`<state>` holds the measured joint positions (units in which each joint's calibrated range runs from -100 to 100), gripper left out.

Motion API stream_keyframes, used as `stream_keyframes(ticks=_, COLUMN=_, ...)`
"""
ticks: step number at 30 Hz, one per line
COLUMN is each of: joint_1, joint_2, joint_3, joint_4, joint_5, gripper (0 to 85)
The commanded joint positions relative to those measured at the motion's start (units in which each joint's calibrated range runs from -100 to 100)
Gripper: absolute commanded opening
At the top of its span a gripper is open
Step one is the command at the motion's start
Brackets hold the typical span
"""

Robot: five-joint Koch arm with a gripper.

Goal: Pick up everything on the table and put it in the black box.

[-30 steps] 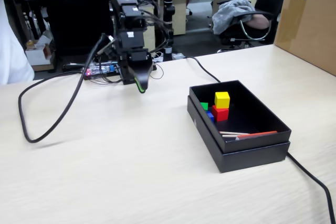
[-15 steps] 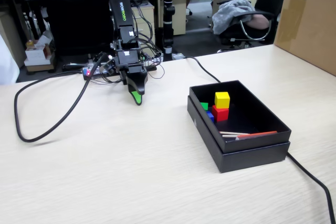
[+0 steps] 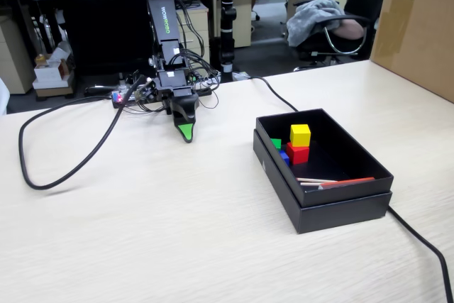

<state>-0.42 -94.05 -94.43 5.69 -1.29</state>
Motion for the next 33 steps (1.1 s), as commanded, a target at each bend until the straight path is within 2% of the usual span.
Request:
stream_keyframes(ticks=1, joint_1=-0.1, joint_2=-2.4, joint_3=-2.4, joint_4=-1.3, joint_5=-1.5, gripper=50.3)
stream_keyframes(ticks=33, joint_1=0.6, joint_2=-4.5, joint_3=-2.5, joint_4=-3.6, joint_5=-1.5, gripper=50.0)
